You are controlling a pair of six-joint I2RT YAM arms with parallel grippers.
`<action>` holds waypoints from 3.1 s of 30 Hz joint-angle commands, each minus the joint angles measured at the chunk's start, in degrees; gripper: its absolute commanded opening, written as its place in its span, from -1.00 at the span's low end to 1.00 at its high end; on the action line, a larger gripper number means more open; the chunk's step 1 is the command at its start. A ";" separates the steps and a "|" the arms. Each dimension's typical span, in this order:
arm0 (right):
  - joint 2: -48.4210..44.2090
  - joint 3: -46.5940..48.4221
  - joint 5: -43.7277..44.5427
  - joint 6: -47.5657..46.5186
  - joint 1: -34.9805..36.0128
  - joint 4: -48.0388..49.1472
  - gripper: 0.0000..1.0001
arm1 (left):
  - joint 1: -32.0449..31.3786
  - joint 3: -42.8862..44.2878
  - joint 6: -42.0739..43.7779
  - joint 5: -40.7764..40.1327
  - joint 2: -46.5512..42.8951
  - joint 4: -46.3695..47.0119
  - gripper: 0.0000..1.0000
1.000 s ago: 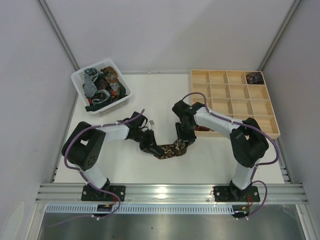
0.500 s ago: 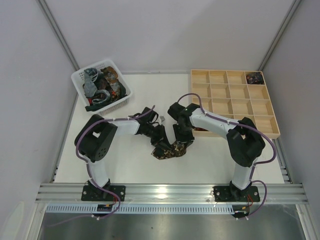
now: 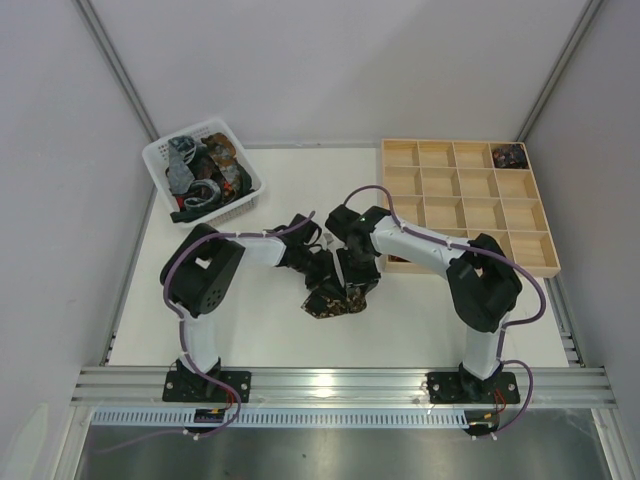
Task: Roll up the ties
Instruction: Roll the tie
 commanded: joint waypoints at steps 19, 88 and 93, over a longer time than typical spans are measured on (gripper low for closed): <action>8.31 9.95 14.24 4.42 7.15 -4.82 -0.21 | 1.39 0.43 1.63 -4.30 -2.32 -2.60 -0.70; 14.81 24.37 14.08 1.88 16.91 -5.61 0.32 | 19.85 -26.73 8.13 -8.26 -37.22 -13.50 -0.56; 16.22 25.16 13.37 0.66 17.26 -4.38 0.30 | 20.37 -27.87 8.05 -9.14 -38.01 -13.68 -0.58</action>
